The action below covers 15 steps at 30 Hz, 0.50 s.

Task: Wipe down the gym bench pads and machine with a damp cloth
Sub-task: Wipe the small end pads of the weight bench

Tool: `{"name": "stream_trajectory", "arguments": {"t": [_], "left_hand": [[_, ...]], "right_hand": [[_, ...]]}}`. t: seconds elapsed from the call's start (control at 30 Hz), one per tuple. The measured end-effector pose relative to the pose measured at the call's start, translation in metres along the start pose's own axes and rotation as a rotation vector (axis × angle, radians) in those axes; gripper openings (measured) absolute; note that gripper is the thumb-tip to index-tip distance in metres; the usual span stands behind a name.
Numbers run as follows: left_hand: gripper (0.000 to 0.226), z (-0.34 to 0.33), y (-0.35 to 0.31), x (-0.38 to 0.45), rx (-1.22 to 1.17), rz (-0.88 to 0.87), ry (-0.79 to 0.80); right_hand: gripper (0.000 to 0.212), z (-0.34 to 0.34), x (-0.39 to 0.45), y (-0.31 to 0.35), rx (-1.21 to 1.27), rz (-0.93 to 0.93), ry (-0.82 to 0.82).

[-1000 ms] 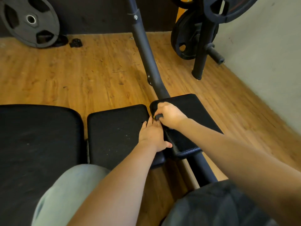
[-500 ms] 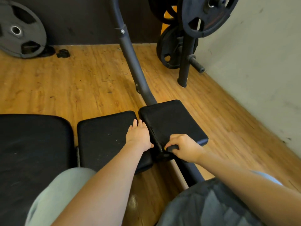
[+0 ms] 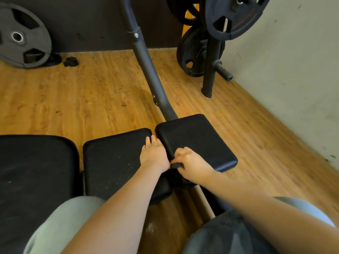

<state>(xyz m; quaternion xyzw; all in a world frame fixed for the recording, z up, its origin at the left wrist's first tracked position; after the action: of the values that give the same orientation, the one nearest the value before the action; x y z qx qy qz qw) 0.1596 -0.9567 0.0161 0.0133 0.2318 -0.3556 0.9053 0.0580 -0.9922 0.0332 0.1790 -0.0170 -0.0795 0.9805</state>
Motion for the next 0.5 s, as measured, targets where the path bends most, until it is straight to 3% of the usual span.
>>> {"name": "stream_trajectory", "arguments": {"t": [0.1, 0.17, 0.2, 0.27, 0.33, 0.37, 0.43, 0.5], "left_hand": [[0.098, 0.002, 0.0, -0.005, -0.008, -0.021, 0.02], [0.099, 0.001, -0.002, -0.01, 0.004, -0.039, 0.03], [0.097, 0.001, -0.005, -0.012, 0.008, -0.056, 0.03], [0.096, 0.001, -0.01, -0.016, 0.015, -0.098, 0.024], [0.1, 0.002, -0.016, -0.018, 0.04, -0.145, 0.022], [0.102, 0.003, -0.019, -0.018, 0.055, -0.164, 0.022], [0.108, 0.004, -0.022, -0.015, 0.065, -0.177, 0.022], [0.113, 0.005, -0.022, -0.008, 0.038, -0.156, 0.022]], "right_hand": [[0.025, 0.005, -0.024, -0.004, 0.123, -0.053, 0.014], [0.018, 0.016, -0.029, -0.02, 0.273, -0.238, -0.127], [0.012, 0.024, -0.034, -0.032, 0.428, -0.392, -0.261], [0.007, 0.034, -0.042, -0.046, 0.987, -0.659, -0.541], [0.022, 0.039, -0.042, -0.041, 1.504, -0.731, -0.659], [0.029, 0.042, -0.041, -0.037, 1.643, -0.734, -0.669], [0.029, 0.044, -0.039, -0.033, 1.75, -0.718, -0.65], [0.013, 0.04, -0.033, -0.037, 1.701, -0.72, -0.608]]}}
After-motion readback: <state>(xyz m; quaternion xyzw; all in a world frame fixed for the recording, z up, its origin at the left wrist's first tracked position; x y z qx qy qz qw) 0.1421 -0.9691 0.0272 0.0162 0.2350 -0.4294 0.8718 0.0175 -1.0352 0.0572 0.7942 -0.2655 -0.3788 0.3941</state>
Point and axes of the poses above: each hand's wrist, its own x-axis towards the middle knuckle, its own z-axis out of the back of the hand, y = z × x, the point moved 6 cm from there along x, towards the middle knuckle, and after that the axes turned 13 degrees about z, right-handed, at the moved point
